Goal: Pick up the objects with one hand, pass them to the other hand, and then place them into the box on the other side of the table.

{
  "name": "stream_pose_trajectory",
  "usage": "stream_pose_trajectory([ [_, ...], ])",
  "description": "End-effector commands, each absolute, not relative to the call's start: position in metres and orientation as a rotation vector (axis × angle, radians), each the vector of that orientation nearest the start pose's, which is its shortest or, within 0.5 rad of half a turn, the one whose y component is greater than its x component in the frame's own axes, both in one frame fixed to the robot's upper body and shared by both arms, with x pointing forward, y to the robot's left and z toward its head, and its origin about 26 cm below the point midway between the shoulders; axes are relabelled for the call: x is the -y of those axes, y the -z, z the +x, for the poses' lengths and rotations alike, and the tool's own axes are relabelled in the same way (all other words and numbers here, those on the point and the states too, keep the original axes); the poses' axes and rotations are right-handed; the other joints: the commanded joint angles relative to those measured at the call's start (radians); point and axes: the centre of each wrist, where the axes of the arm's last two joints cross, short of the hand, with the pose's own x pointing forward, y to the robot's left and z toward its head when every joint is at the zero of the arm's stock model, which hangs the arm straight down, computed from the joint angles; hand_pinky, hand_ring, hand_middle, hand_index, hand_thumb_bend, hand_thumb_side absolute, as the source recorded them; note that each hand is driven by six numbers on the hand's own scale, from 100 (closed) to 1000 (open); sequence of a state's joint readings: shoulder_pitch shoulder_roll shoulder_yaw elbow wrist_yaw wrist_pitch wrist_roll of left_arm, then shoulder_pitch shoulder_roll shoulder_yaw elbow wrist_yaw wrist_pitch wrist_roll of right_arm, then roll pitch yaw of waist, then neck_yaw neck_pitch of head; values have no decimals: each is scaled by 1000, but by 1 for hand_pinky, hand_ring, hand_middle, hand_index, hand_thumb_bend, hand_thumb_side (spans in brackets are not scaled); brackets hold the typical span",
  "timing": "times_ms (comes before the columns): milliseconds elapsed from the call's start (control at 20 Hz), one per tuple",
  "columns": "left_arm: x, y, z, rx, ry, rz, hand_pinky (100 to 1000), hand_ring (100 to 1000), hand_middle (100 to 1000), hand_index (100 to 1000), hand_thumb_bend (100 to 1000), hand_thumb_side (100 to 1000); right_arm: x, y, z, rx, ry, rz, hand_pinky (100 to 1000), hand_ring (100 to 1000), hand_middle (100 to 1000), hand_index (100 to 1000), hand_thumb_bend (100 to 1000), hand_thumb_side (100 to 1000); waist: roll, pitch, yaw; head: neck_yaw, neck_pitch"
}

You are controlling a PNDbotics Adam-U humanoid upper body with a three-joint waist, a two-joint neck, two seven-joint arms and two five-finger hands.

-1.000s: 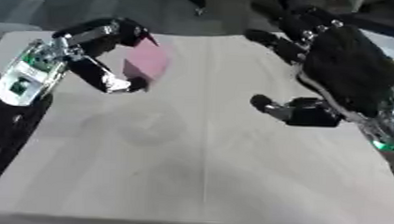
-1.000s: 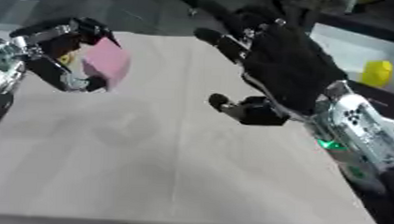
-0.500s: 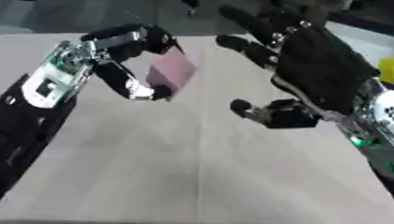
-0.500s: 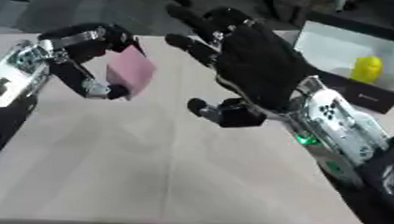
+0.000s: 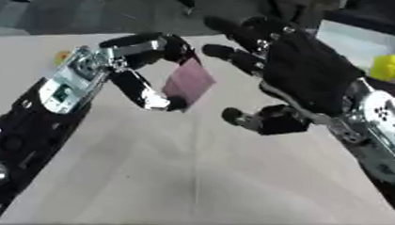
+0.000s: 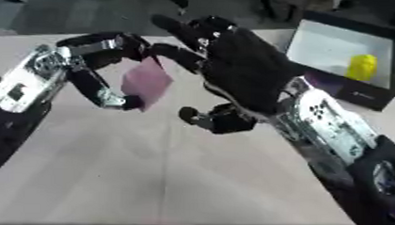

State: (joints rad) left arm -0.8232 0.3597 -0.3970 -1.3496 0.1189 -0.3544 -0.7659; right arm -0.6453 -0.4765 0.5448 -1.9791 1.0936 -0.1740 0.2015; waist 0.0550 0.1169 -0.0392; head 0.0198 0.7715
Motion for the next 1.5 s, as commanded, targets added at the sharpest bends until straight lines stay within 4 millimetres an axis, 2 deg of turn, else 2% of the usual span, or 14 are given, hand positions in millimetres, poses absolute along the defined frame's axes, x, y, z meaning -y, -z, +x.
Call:
stream_pose_trajectory([
  [50,-151,-211,416,1976,1930,-546,673,526,488,590,100,207,130,-240,288,-2253,1853,1066,827,802,1000,923,489,302,0,-12,0,4,-2],
  [450,-129,-212,406,1984,1993,-605,673,527,489,591,100,208,126,-238,286,-2236,1928,1009,826,806,1000,916,509,276,2,-12,-4,8,-2],
  [950,-118,-209,398,1974,2050,-629,673,528,490,594,100,212,126,-235,286,-2202,2038,992,841,828,1000,880,485,247,8,-12,-8,3,-2],
  [1150,-116,-206,396,1970,2062,-634,673,530,492,596,100,215,126,-235,286,-2185,2065,1000,855,837,1000,774,402,224,9,-12,-11,2,-2],
  [1200,-116,-206,396,1973,2061,-636,673,531,492,597,100,216,126,-235,286,-2184,2067,1003,852,834,1000,708,373,224,9,-12,-11,1,-2],
  [1250,-116,-206,396,1975,2060,-638,673,532,495,599,100,218,126,-235,286,-2186,2065,1007,846,826,1000,600,331,224,10,-12,-11,1,-2],
  [1350,-116,-206,396,1977,2059,-641,674,534,498,603,100,221,127,-235,286,-2205,2037,1014,831,812,1000,491,309,237,10,-12,-12,0,-2],
  [1400,-116,-206,396,1977,2060,-640,674,534,498,603,100,222,127,-235,286,-2219,2020,1014,828,809,1000,479,308,241,10,-12,-13,0,-2],
  [1450,-116,-206,396,1978,2061,-639,675,537,501,606,100,229,127,-235,286,-2238,1999,1010,811,793,1000,385,303,265,10,-12,-13,0,-2],
  [1500,-117,-206,396,1980,2061,-638,675,538,506,612,100,233,127,-235,286,-2260,1979,1004,803,789,1000,364,331,278,10,-12,-13,-1,-2],
])
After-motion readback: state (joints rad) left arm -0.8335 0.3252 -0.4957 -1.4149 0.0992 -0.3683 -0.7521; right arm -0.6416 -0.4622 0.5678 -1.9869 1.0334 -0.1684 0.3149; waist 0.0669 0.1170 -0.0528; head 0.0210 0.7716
